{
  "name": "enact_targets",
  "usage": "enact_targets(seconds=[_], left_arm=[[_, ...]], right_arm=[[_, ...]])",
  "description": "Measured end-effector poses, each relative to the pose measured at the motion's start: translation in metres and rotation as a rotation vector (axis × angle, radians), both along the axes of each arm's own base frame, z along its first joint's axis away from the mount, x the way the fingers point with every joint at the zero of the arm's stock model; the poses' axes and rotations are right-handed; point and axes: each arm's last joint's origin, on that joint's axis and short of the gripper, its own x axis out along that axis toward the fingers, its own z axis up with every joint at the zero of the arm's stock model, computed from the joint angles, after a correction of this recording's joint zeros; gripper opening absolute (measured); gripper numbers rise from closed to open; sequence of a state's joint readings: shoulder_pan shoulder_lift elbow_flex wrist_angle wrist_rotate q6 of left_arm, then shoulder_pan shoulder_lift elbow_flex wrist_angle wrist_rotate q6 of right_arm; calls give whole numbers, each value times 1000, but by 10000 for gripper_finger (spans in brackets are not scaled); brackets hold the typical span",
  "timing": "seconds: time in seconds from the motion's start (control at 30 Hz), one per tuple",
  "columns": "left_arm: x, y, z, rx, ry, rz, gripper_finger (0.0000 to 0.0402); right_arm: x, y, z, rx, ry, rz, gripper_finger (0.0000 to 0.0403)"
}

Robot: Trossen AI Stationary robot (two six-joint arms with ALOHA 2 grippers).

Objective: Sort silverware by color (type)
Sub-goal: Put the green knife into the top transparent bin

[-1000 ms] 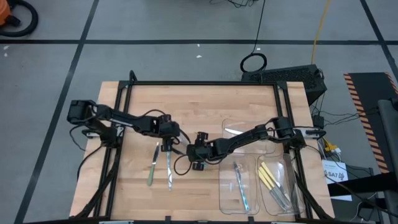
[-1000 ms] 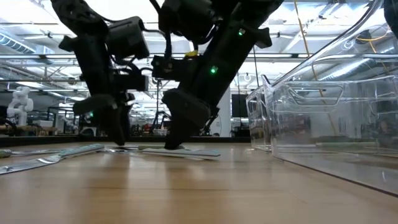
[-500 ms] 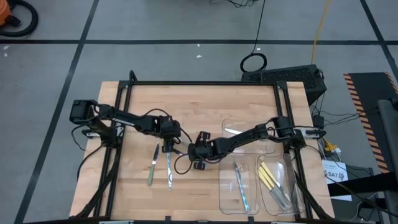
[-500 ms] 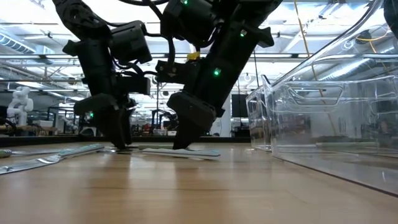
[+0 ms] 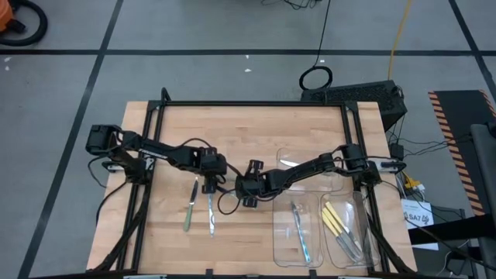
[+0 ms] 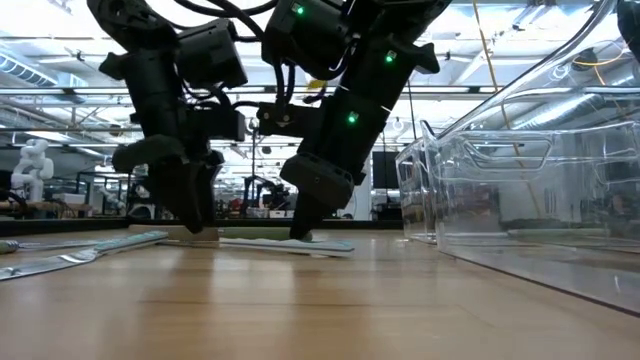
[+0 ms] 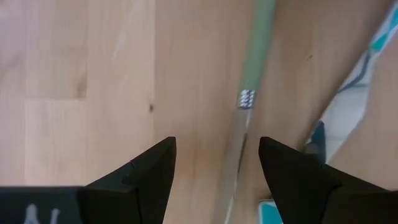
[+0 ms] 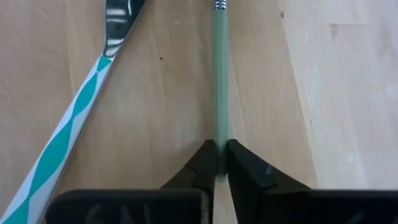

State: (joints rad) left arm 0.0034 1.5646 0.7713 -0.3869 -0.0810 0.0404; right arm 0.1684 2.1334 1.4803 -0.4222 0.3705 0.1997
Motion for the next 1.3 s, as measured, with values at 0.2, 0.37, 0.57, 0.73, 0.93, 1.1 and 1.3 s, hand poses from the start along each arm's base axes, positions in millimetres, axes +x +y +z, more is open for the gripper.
enact_targets(seconds=[0.2,0.37,0.57,0.73,0.93,1.1,1.3], left_arm=[[3,-7,5,5,-8,-32,239],[5,-7,2,19,-10,-43,239],[8,-7,3,37,-38,-44,239],[9,-8,4,37,-48,-37,239],[3,-8,7,24,-18,2,239],[-2,-10,16,32,-33,21,239],[-10,-15,25,69,-29,44,239]], right_arm=[[-1,-1,-1,-1,14,1,16],[-1,-5,-1,16,19,-2,16],[0,-7,-1,26,22,-2,15],[-1,-7,-1,12,36,26,14],[-1,-7,0,3,41,49,14],[-1,-7,0,0,45,56,14],[-5,-4,9,2,48,72,13]])
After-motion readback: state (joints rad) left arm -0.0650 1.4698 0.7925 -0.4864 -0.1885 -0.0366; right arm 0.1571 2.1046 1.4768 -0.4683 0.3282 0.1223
